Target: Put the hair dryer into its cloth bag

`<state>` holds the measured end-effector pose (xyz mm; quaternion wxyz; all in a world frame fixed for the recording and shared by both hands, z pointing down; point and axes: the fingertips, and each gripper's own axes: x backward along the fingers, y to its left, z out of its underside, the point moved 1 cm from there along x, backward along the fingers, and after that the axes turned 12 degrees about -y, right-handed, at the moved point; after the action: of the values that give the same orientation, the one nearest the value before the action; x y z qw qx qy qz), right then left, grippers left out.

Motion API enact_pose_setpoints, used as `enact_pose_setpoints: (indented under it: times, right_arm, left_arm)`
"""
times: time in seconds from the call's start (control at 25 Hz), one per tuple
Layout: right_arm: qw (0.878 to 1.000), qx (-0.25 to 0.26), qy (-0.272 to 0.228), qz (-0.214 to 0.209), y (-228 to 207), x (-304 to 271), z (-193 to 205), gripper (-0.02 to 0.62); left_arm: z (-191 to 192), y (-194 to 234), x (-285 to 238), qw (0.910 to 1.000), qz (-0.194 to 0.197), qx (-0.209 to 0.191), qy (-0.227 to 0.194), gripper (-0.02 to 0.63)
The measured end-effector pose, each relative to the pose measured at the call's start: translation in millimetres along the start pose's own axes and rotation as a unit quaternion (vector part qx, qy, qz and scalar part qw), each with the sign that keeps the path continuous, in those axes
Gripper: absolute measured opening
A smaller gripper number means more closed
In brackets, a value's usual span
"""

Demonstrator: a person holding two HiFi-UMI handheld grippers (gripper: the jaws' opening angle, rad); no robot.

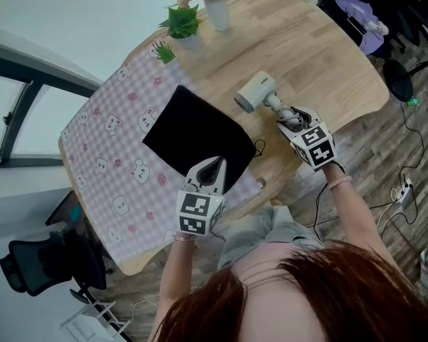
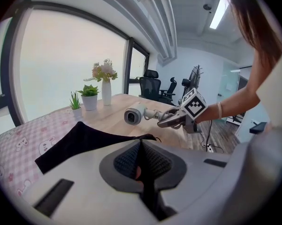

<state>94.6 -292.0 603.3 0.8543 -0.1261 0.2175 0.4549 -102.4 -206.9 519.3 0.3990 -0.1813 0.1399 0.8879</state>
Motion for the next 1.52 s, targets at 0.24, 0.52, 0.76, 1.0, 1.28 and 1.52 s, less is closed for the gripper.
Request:
enact_pose_setpoints:
  times: [0.24, 0.52, 0.76, 1.0, 1.28, 1.52]
  right_arm:
    - [1.000, -0.015, -0.020, 0.001, 6.2, 21.1, -14.2, 0.242]
    - [0.999, -0.023, -0.033, 0.001, 13.7, 41.8, -19.9, 0.242]
    - [0.999, -0.026, -0.041, -0.006, 22.8, 62.2, -23.5, 0.241]
    - [0.998, -0.028, -0.051, -0.019, 36.0, 85.1, -24.7, 0.241]
    - [0.998, -0.021, -0.053, -0.035, 49.7, 111.9, -18.2, 0.241]
    - [0.997, -0.014, -0.054, -0.050, 58.0, 126.8, -11.8, 0.241]
  left_arm:
    - [-14.0, 0.4, 2.8, 0.9998, -0.014, -0.014, -0.009, 0.017]
    - [-25.7, 5.0, 6.1, 0.9992, -0.030, -0.015, -0.020, 0.017]
    - [-33.8, 8.4, 9.6, 0.9987, -0.042, -0.014, -0.023, 0.017]
    - [-31.2, 6.9, 8.7, 0.9989, -0.043, -0.015, -0.013, 0.017]
    - [-30.2, 5.3, 10.2, 0.9987, -0.049, -0.012, -0.007, 0.017]
    - [-31.4, 6.3, 13.3, 0.9980, -0.063, -0.003, -0.009, 0.017]
